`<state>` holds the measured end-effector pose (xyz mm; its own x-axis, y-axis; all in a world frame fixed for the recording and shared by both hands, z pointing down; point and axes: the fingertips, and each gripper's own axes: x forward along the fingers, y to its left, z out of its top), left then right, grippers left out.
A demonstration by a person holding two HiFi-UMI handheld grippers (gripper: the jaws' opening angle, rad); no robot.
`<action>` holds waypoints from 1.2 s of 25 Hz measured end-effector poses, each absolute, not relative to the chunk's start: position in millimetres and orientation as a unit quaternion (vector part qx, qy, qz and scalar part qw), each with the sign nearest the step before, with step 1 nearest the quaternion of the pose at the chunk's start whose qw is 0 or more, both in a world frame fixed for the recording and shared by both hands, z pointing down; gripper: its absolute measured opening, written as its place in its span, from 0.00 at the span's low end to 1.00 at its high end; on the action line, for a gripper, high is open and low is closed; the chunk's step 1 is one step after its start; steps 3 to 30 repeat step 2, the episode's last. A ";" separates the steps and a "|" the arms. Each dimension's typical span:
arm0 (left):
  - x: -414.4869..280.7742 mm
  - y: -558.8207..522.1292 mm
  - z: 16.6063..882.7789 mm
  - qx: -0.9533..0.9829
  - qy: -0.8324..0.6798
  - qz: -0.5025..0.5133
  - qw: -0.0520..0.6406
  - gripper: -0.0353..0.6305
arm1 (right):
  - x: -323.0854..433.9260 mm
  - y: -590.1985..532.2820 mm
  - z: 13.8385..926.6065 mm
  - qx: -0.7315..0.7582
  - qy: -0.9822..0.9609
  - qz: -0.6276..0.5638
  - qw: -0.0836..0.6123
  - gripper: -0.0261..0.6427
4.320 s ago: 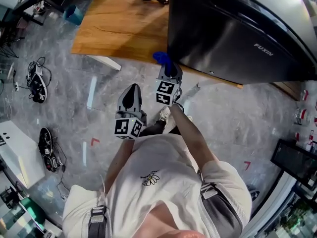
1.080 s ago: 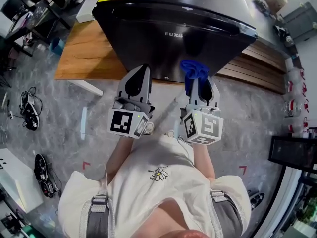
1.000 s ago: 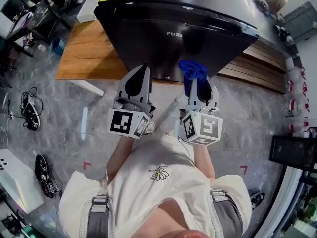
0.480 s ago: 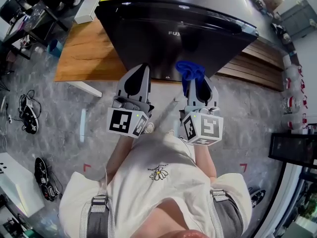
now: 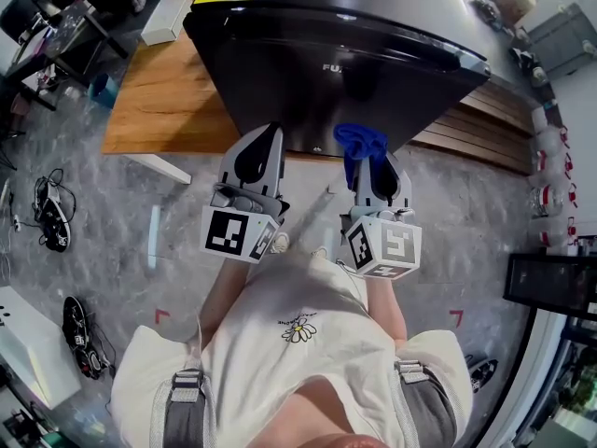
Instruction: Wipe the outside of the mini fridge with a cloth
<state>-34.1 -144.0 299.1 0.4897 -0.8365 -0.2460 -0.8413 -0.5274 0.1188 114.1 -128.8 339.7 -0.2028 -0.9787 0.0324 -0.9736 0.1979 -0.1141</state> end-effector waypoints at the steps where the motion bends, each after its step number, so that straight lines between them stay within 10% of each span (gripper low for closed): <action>1: -34.9 -144.8 299.0 -0.863 0.486 0.138 0.008 0.06 | 114.0 -129.3 340.6 -0.631 0.774 -0.057 0.023 0.13; 30: -35.8 -145.5 298.8 -0.863 0.486 0.139 0.008 0.06 | 113.9 -129.9 341.4 -0.630 0.774 -0.059 0.023 0.13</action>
